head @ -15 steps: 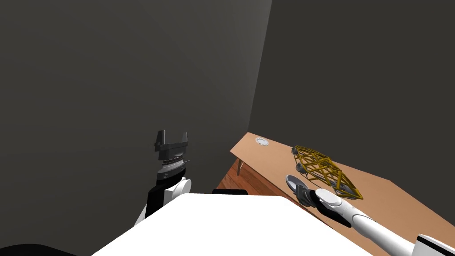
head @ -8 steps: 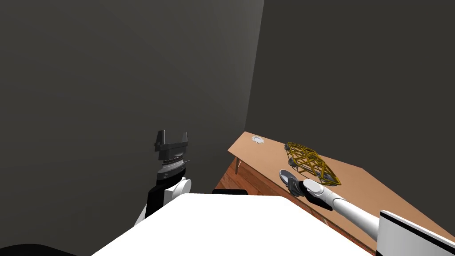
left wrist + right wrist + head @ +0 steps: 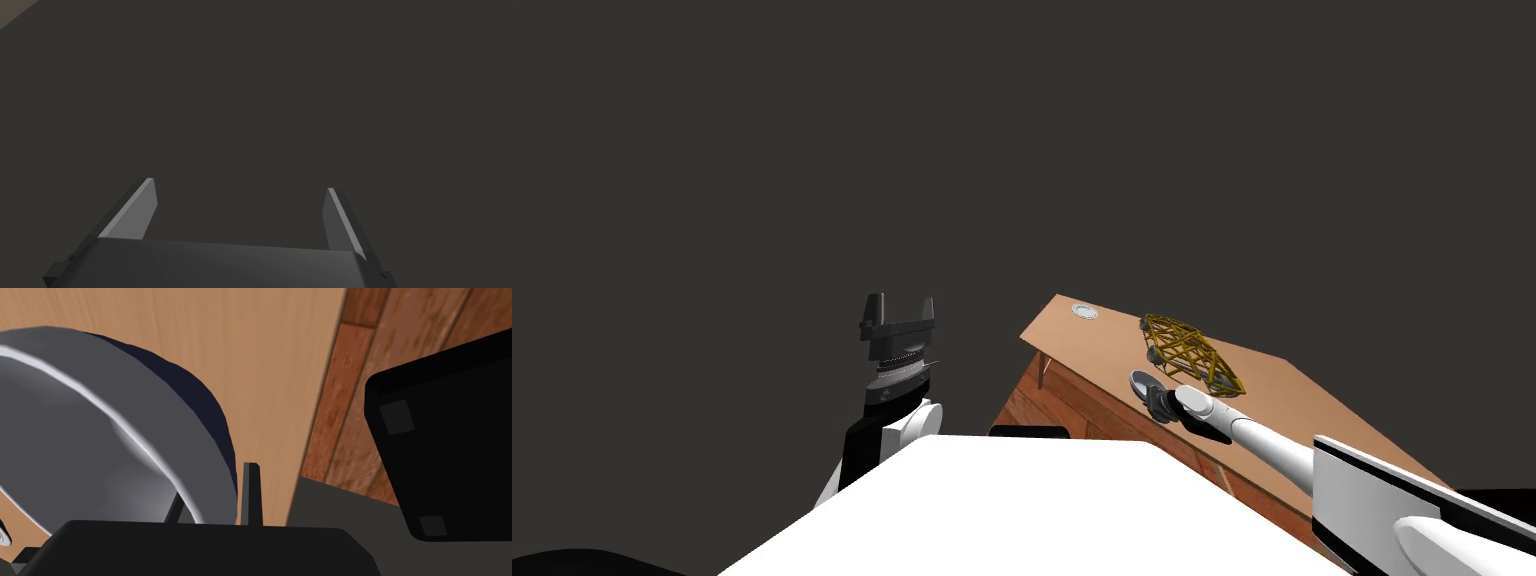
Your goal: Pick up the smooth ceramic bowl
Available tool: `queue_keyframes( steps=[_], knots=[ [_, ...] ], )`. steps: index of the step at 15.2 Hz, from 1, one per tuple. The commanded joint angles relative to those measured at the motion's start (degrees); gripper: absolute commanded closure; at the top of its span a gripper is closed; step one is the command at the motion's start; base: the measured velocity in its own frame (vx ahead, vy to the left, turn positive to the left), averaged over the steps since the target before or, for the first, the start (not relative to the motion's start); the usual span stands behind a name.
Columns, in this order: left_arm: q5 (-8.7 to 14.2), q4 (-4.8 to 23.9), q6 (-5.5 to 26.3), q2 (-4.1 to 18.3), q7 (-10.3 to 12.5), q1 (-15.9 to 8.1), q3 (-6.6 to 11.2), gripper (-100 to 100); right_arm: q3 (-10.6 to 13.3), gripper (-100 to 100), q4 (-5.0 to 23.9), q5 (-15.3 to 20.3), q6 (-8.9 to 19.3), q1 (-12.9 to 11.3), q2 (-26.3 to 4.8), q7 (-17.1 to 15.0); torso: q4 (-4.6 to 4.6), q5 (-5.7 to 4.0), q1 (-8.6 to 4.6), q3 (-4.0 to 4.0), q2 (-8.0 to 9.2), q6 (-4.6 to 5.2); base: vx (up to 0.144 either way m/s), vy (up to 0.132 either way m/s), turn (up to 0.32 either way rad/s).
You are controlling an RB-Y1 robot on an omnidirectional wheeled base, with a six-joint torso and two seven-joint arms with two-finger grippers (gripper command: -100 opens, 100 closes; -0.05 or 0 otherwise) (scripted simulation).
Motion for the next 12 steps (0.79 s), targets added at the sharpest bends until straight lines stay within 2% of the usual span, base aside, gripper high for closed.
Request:
queue_keyframes(
  steps=[1,2,3,4,5,6,7,8,11,12],
  knots=[
    [0.0,0.0,0.0,0.0,0.0,0.0,0.0,0,2.86,100,-0.04,1.05,0.2,-2.86,0.03,-2.86,0.0,0.0,0.0,0.0,0.0,0.0,-0.031,-0.009,-0.149],
    [0.0,0.0,0.0,0.0,0.0,0.01,0.0,0,3.88,100,-0.04,1.05,0.2,-3.22,0.03,-3.14,0.01,0.03,0.01,0.01,0.02,0.03,-0.037,-0.008,-0.157],
    [0.0,0.0,0.0,0.0,0.0,0.0,0.0,0,3.94,100,-0.04,1.05,0.2,-3.22,0.03,-3.14,0.02,0.05,0.02,0.03,0.04,0.04,-0.026,-0.008,-0.05],
    [0.0,0.0,0.0,0.0,0.0,0.0,0.0,0,5.99,100,0.24,1.77,0.11,-5.51,0.06,-5.29,0.02,0.06,0.03,0.03,0.04,0.01,-0.035,-0.013,-0.133],
    [0.0,0.0,0.0,0.0,0.0,0.0,0.0,0,7.2,100,0.24,1.77,0.11,-6.01,0.06,-5.33,0.03,0.09,0.04,0.04,0.07,0.04,-0.041,-0.02,-0.157],
    [0.0,0.0,0.0,0.0,0.0,0.0,0.0,0,7.2,100,0.24,1.77,0.11,-6.27,0.06,-5.33,0.03,0.08,0.03,0.05,0.07,0.02,-0.031,-0.013,-0.051],
    [0.0,0.0,0.0,0.0,0.0,0.0,0.0,0,9.2,100,0.52,2.5,0.03,-8.59,0.1,-7.51,0.04,0.08,0.04,0.04,0.05,0.01,-0.037,-0.013,-0.13],
    [0.0,0.0,0.0,0.0,0.0,0.0,0.0,0,9.92,100,0.52,2.5,0.03,-9.32,0.1,-7.36,0.06,0.1,0.06,0.05,0.06,0.01,-0.04,-0.014,-0.146],
    [0.0,0.0,0.0,0.0,0.0,0.0,0.0,0,10.46,100,0.52,2.5,0.03,-9.32,0.1,-7.51,0.07,0.14,0.12,0.06,0.06,0.01,-0.016,-0.006,-0.013],
    [0.0,0.0,0.0,0.0,0.0,0.0,0.0,0,10.13,100,1.05,2.33,-0.1,-9.36,0.37,-6.57,0.06,0.14,0.14,0.05,0.03,0.0,0.0,0.0,0.0]
  ],
)
